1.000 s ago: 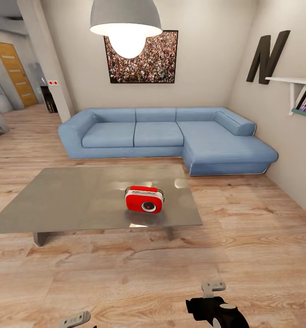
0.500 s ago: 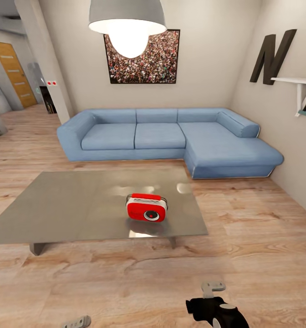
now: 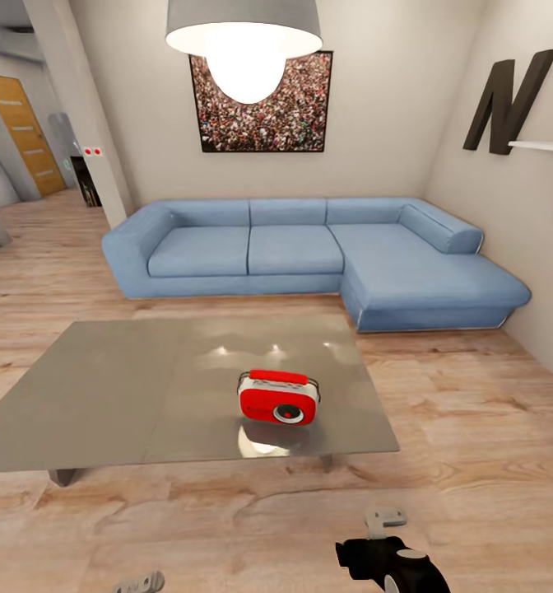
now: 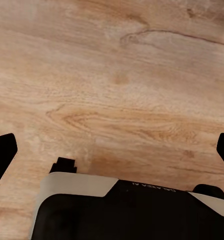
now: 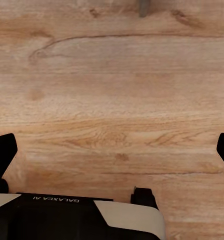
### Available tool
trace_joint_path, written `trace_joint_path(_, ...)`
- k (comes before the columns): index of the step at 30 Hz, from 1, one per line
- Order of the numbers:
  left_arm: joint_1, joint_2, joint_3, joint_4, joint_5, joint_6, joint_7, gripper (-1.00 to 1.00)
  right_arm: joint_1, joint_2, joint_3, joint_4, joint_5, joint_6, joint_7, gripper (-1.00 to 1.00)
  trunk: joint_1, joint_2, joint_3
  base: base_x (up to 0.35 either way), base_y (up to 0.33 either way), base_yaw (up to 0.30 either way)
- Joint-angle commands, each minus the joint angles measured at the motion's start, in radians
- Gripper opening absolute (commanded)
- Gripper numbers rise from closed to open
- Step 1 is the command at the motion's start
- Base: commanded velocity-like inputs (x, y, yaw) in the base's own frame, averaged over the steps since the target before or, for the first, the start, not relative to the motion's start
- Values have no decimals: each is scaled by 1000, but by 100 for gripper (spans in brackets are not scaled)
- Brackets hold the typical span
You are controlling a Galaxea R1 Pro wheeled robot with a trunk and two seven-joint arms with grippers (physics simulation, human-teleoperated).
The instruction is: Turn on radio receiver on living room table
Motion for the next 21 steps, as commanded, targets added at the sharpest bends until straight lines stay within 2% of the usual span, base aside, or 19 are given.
trace_joint_path(1,0,0,0,0,0,0,0,100,0,0,0,0,0,0,0,100,0,0,0,269,31,0)
trace_joint_path(21,0,1,0,2,-5,0,0,100,0,0,0,2,-1,0,0,100,0,0,0,329,3,0)
